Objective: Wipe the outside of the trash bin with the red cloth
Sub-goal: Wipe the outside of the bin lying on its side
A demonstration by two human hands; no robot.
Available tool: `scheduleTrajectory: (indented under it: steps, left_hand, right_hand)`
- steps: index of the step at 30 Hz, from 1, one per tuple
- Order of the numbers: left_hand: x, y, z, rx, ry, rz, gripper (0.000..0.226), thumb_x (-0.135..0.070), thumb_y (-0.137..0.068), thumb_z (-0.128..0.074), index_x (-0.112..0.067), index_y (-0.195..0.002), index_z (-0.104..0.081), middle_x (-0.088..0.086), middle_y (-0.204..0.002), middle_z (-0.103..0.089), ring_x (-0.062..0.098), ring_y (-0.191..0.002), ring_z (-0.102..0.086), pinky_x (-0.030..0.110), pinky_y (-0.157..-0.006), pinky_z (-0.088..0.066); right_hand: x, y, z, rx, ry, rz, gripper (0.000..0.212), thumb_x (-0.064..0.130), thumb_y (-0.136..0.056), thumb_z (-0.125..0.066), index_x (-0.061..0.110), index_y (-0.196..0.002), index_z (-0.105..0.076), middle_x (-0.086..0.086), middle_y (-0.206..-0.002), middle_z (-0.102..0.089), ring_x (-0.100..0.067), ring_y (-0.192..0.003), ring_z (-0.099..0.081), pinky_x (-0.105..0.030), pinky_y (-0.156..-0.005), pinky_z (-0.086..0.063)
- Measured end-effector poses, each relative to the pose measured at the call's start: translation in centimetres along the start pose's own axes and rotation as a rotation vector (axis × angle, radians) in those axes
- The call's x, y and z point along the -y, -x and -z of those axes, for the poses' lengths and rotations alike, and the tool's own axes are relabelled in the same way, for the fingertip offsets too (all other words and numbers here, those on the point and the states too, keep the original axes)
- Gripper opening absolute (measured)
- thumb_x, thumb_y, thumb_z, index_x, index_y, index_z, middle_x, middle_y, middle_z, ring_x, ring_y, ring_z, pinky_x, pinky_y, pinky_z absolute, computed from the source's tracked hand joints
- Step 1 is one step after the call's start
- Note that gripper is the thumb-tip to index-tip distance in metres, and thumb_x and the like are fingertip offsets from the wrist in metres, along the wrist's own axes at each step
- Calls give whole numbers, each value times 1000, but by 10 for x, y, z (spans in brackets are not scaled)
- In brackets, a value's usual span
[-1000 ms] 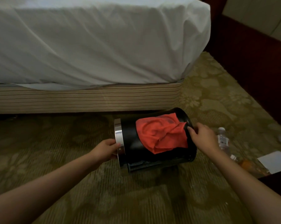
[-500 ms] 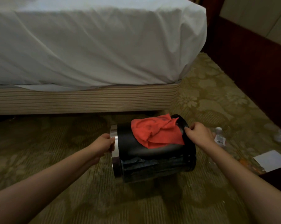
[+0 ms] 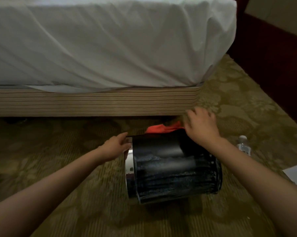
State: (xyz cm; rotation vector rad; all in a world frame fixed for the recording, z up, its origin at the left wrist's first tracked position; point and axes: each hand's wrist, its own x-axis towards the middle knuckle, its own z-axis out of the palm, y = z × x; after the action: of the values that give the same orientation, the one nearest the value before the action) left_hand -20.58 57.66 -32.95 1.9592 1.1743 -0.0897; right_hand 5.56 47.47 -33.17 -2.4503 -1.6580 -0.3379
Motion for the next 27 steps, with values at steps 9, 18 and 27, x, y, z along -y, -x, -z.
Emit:
scheduleTrajectory:
  steps: [9,18,27]
  left_hand:
    - [16,-8,5,46,-324,-176,49,-40,-95,-43,-33,-142,-31,-8,-147,-34,13,-134,-32,49,-112,-25]
    - [-17,-110,34,95,-333,-206,45,-32,-92,-53,-14,-133,-47,5,-133,-52,18,-121,-49,25,-98,-38]
    - [-3,-233,-56,302,-675,-157,59,-39,-88,-59,-20,-140,-38,7,-143,-42,25,-129,-43,35,-106,-37]
  right_hand:
    - [56,-54,-55,674,-406,62,50,46,-99,-30,13,-120,-61,-9,-125,-60,-27,-117,-52,-31,-93,-38]
    - [31,-80,-81,562,-314,76,38,42,-94,-45,24,-123,-58,-9,-124,-61,-29,-116,-53,-42,-99,-41]
    - [16,-82,-90,631,-91,186,49,54,-94,-36,32,-137,-44,-3,-142,-45,-23,-130,-41,-47,-108,-30]
